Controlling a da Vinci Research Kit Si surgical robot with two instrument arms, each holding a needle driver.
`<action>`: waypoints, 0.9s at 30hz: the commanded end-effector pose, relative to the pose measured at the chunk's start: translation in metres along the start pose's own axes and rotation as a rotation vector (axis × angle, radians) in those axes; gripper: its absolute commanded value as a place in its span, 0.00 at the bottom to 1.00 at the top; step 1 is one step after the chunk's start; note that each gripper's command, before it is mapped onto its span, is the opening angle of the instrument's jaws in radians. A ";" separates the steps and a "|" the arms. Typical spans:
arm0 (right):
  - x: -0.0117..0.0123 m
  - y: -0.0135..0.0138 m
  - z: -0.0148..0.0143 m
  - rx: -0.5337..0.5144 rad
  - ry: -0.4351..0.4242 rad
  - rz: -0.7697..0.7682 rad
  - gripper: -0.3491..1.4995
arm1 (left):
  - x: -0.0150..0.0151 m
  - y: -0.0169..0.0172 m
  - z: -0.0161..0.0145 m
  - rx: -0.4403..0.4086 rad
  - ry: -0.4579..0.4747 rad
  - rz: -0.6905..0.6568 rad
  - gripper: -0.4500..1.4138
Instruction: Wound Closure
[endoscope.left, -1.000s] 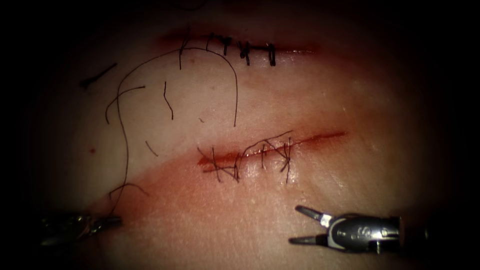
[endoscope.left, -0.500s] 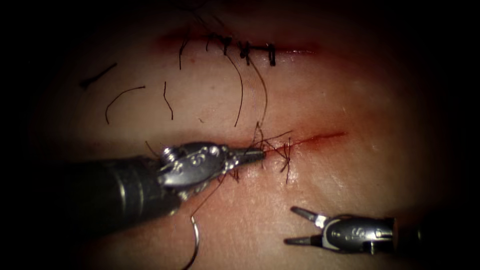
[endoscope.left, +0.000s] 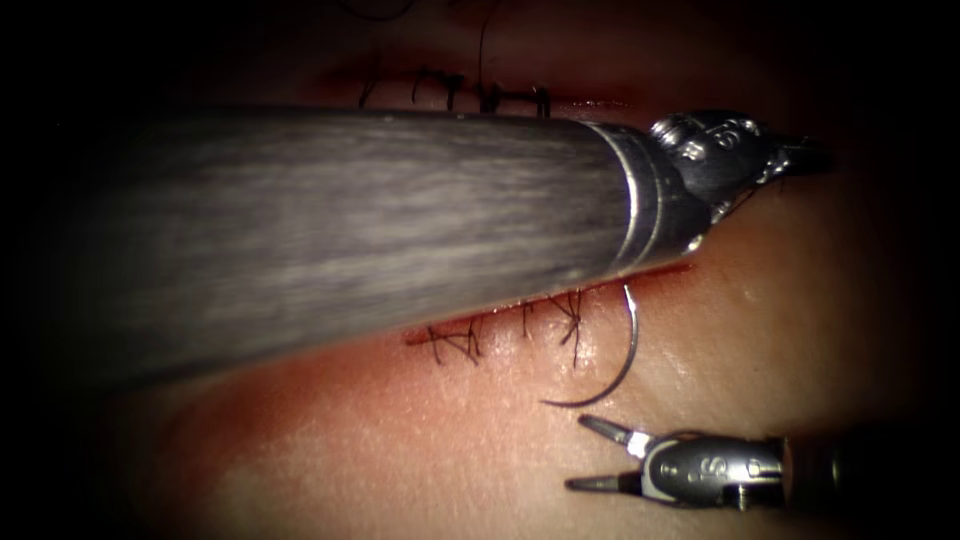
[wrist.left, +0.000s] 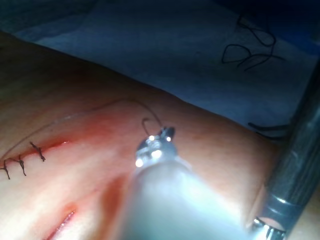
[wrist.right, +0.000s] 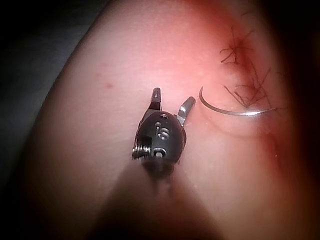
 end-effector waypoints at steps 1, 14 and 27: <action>-0.0003 -0.0010 0.0003 0.004 0.001 0.010 0.95 | 0.0001 -0.0009 0.0015 -0.003 0.002 0.003 0.00; 0.0004 -0.0023 -0.0032 0.065 -0.063 0.032 0.93 | 0.0000 -0.0067 0.0032 0.062 -0.115 0.004 0.92; 0.0033 -0.0009 -0.0056 0.086 -0.067 0.054 0.92 | -0.0072 -0.0094 -0.0066 0.109 -0.234 0.157 0.91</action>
